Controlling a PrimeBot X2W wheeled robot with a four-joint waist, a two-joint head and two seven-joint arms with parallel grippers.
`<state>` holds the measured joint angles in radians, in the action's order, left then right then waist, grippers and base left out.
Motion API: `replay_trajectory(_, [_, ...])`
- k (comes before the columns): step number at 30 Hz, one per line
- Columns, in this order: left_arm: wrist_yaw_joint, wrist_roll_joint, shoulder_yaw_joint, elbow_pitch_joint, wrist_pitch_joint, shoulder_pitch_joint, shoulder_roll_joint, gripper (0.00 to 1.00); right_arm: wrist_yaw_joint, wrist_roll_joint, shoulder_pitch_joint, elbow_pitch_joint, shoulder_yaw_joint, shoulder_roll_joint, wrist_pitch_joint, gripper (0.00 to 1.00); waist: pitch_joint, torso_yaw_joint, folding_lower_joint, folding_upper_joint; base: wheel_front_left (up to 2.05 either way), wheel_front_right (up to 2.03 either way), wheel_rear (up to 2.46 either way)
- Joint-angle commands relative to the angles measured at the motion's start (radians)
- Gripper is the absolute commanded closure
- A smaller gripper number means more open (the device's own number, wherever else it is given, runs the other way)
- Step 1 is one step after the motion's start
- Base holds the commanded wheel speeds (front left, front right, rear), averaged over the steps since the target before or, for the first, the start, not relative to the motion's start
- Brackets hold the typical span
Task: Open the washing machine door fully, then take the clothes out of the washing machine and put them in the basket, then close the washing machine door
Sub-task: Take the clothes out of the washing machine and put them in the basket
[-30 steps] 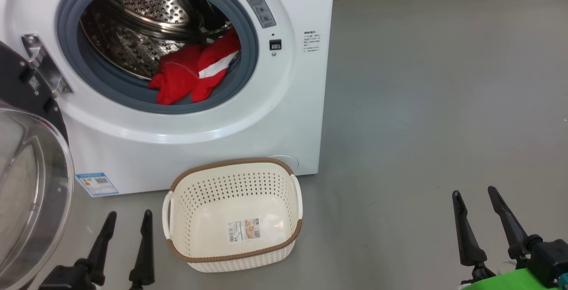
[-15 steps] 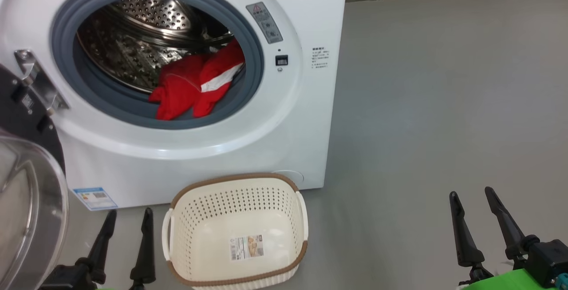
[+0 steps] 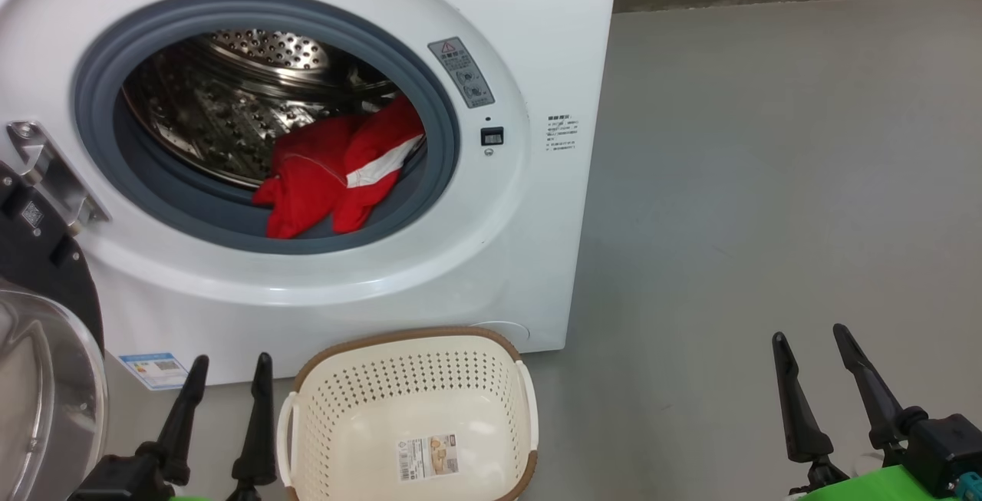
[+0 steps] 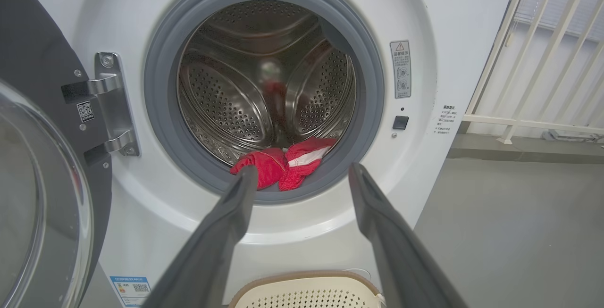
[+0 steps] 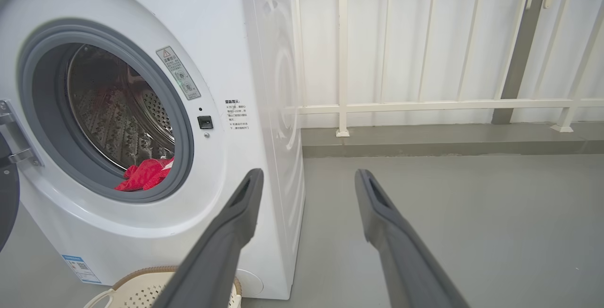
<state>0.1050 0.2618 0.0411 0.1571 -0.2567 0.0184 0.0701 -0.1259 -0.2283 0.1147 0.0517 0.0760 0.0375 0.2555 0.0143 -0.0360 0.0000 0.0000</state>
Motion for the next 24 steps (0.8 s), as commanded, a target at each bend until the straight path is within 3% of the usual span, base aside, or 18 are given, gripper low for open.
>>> replay_trajectory(1, [0.003, -0.008, 0.032, -0.020, -0.005, 0.026, 0.011, 0.00, -0.005, 0.002, -0.023, -0.021, -0.027, 0.013, 0.006, 0.00, 0.000, 0.001, 0.0000, 0.0000, 0.00, 0.00, 0.00])
replay_trajectory(24, [0.003, -0.004, 0.038, -0.022, -0.005, 0.069, -0.008, 0.00, -0.005, 0.007, -0.046, -0.019, -0.038, 0.013, 0.006, 0.00, 0.054, 0.025, 0.0000, 0.0000, 0.00, 0.00, 0.00])
